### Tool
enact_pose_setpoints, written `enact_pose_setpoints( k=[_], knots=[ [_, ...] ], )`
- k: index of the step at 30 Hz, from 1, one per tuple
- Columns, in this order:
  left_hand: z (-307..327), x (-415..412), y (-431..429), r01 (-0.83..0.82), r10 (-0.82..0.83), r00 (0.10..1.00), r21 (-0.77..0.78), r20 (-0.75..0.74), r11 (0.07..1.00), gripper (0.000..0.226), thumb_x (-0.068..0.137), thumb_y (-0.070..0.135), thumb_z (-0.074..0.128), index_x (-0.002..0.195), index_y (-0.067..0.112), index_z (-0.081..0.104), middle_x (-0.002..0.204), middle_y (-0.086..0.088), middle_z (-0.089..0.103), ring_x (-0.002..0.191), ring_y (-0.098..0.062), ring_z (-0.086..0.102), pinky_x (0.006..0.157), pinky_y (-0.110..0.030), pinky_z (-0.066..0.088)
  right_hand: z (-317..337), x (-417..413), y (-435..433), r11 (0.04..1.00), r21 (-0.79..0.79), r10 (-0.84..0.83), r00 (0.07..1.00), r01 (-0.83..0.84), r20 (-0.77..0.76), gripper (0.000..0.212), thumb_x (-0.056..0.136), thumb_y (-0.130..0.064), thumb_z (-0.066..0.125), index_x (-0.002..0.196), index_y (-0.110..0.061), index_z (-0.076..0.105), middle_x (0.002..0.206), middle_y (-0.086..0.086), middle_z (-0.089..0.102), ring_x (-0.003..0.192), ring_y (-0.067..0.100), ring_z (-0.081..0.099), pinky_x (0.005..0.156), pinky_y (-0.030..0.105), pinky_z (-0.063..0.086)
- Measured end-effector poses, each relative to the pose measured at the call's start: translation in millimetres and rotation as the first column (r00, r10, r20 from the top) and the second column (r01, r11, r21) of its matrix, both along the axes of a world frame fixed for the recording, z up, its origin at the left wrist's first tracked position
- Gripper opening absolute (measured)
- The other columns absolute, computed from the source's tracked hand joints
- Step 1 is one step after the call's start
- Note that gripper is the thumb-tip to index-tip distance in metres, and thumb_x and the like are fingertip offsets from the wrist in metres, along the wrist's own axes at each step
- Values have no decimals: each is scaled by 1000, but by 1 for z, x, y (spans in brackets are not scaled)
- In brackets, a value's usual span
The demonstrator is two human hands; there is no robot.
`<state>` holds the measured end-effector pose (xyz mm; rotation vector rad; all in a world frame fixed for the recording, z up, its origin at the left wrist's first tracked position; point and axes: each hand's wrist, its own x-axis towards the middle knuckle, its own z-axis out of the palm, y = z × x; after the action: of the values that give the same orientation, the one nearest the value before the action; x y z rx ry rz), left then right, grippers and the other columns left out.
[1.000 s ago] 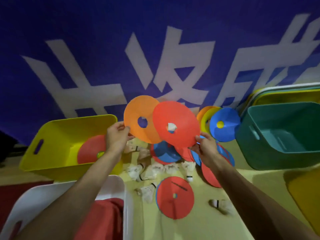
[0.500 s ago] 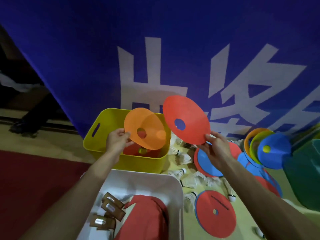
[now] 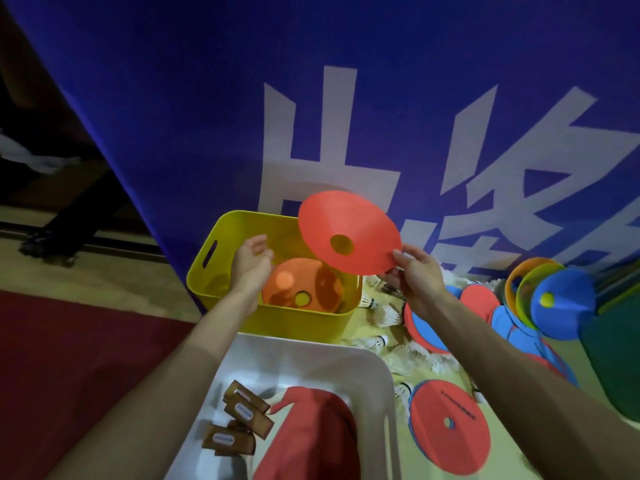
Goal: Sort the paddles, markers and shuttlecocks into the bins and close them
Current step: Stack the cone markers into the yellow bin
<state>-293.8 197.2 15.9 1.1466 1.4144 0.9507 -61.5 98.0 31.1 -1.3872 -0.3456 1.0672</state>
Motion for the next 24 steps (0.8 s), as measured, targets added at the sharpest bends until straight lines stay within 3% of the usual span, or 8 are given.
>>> enact_pose_setpoints(
  k=[2, 6, 9, 16, 24],
  knots=[
    [8, -2, -4, -36, 35, 999, 36, 25, 999, 37, 92, 0, 47, 126, 11, 55, 118, -7, 57, 101, -23, 61, 90, -40, 53, -6, -9, 8, 995, -54, 88, 996, -87, 11, 25, 98, -9, 49, 122, -3, 51, 92, 18, 66, 57, 20, 68, 50, 27, 55],
    [14, -2, -17, -28, 26, 999, 66, 26, 997, 28, 91, 2, 50, 111, 18, 60, 113, -7, 61, 93, -22, 62, 86, -41, 54, -22, -16, 10, 957, -219, 220, 969, -191, 116, 23, 94, -4, 50, 116, 1, 56, 88, 12, 64, 69, 26, 64, 64, 34, 59],
    [15, 12, -31, 9, -11, 1000, 76, 15, 997, 23, 91, 2, 51, 100, 20, 62, 103, -5, 63, 86, -22, 64, 83, -41, 54, -26, -5, 0, 945, -276, 226, 960, -176, 163, 19, 93, -3, 50, 109, -1, 60, 83, 9, 59, 65, 22, 60, 55, 29, 57],
    [12, 90, -68, 139, -142, 988, 52, 60, 989, 30, 86, -8, 49, 92, 19, 63, 89, -2, 65, 71, -9, 62, 61, -17, 51, -35, 56, -52, 923, -341, 222, 970, -177, 96, 16, 94, -7, 51, 107, -3, 60, 92, 9, 59, 67, 22, 60, 54, 28, 54],
    [1, 188, -121, 299, -300, 954, 64, -3, 952, 26, 90, -2, 49, 85, 20, 63, 88, 0, 65, 74, -15, 63, 68, -29, 52, -62, 149, -131, 938, -343, 80, 996, -59, 48, 11, 94, -9, 53, 98, -5, 62, 82, 8, 60, 62, 19, 59, 50, 25, 54]
  ],
)
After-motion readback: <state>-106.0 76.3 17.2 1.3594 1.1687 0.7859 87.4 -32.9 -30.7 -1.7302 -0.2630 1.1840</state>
